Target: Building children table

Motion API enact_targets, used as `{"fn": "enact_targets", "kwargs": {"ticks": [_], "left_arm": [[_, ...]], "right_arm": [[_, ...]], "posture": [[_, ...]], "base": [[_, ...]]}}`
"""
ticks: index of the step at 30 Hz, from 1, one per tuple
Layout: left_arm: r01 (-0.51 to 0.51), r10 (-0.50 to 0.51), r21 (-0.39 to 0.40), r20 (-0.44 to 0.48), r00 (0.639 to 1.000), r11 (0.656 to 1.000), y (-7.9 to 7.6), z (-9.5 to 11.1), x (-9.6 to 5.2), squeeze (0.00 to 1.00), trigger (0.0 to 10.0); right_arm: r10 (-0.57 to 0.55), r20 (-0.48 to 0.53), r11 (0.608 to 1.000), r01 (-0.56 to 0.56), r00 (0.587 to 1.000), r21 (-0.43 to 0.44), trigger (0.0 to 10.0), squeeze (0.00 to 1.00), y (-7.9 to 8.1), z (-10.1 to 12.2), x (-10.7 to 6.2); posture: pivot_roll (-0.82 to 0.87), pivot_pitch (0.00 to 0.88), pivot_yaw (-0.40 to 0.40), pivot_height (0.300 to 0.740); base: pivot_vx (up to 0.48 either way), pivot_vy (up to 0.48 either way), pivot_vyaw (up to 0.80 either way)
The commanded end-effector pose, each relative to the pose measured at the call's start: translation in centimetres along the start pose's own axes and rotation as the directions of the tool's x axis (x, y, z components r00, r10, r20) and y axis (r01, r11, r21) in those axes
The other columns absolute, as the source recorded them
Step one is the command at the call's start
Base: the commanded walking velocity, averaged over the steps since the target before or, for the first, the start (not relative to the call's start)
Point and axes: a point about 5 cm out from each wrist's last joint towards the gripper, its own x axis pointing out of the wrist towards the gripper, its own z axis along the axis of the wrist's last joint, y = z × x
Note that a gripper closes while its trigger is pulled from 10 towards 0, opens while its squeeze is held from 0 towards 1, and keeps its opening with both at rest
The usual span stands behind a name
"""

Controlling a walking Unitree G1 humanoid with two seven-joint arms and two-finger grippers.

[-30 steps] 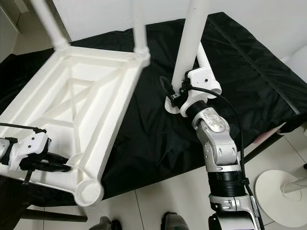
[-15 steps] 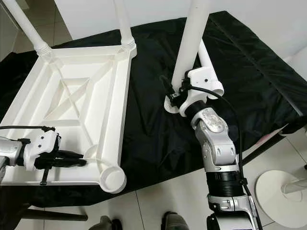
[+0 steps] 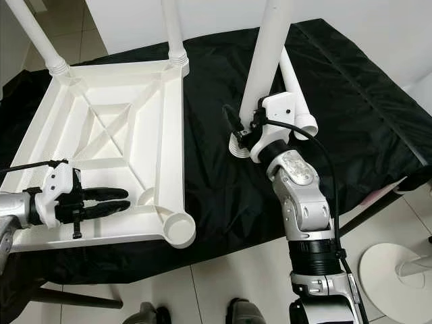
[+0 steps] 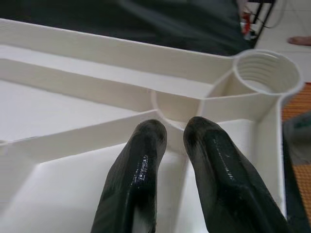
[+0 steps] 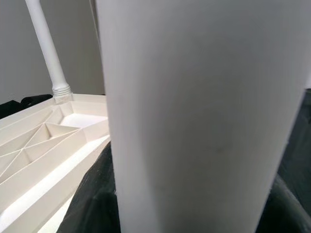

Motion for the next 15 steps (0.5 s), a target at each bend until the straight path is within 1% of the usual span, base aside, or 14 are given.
{"fn": "enact_targets", "kwargs": {"ticks": [1, 2, 5, 7, 9, 11, 15], "left_arm": [[-0.279, 0.278, -0.029, -0.020, 0.960, 0.960, 1.1, -0.4, -1.1, 0.00, 10.0], [-0.264, 0.264, -0.049, -0.024, 0.964, 0.963, 0.8, -0.3, -1.4, 0.00, 10.0], [-0.235, 0.234, -0.055, -0.031, 0.972, 0.970, 0.0, 0.0, -1.8, 0.00, 10.0], [-0.153, 0.154, -0.126, -0.004, 0.988, 0.980, -1.4, 1.2, -1.7, 0.00, 10.0], [-0.092, 0.091, -0.130, -0.016, 0.996, 0.987, -2.6, 1.6, -1.7, 0.00, 10.0], [-0.091, 0.088, -0.119, -0.035, 0.996, 0.989, -3.2, 1.6, -1.8, 0.00, 10.0], [-0.109, 0.104, -0.122, -0.042, 0.994, 0.987, -3.7, 1.7, -1.6, 0.00, 10.0]], "right_arm": [[0.007, 0.009, 1.000, -0.007, 1.000, -0.001, 10.0, 0.00, 0.3, 0.0, 0.1], [0.004, 0.009, 1.000, -0.004, 1.000, -0.001, 10.0, 0.00, 0.3, 0.0, 0.1], [0.001, 0.011, 1.000, -0.002, 1.000, 0.001, 10.0, 0.00, 0.2, 0.0, 0.1], [-0.004, 0.010, 1.000, 0.004, 1.000, 0.005, 10.0, 0.00, 0.2, -0.1, 0.1], [-0.008, 0.012, 1.000, 0.008, 1.000, 0.009, 10.0, 0.00, 0.2, -0.2, 0.1], [-0.011, 0.013, 1.000, 0.011, 1.000, 0.013, 10.0, 0.00, 0.2, -0.3, 0.2], [-0.019, 0.017, 1.000, 0.019, 1.000, 0.023, 10.0, 0.00, 0.2, -0.3, 0.3]], "posture": [[-0.01, 0.168, 0.081, 0.740], [-0.01, 0.167, 0.081, 0.740], [-0.01, 0.167, 0.081, 0.740], [-0.01, 0.165, 0.079, 0.740], [0.00, 0.161, 0.077, 0.740], [0.00, 0.155, 0.072, 0.740], [0.00, 0.149, 0.067, 0.740]], "base": [[0.000, 0.000, 0.00], [0.000, 0.000, 0.00], [0.000, 0.000, 0.00], [0.000, 0.000, 0.00], [0.000, 0.000, 0.00], [0.000, 0.000, 0.00], [0.000, 0.000, 0.00]]}}
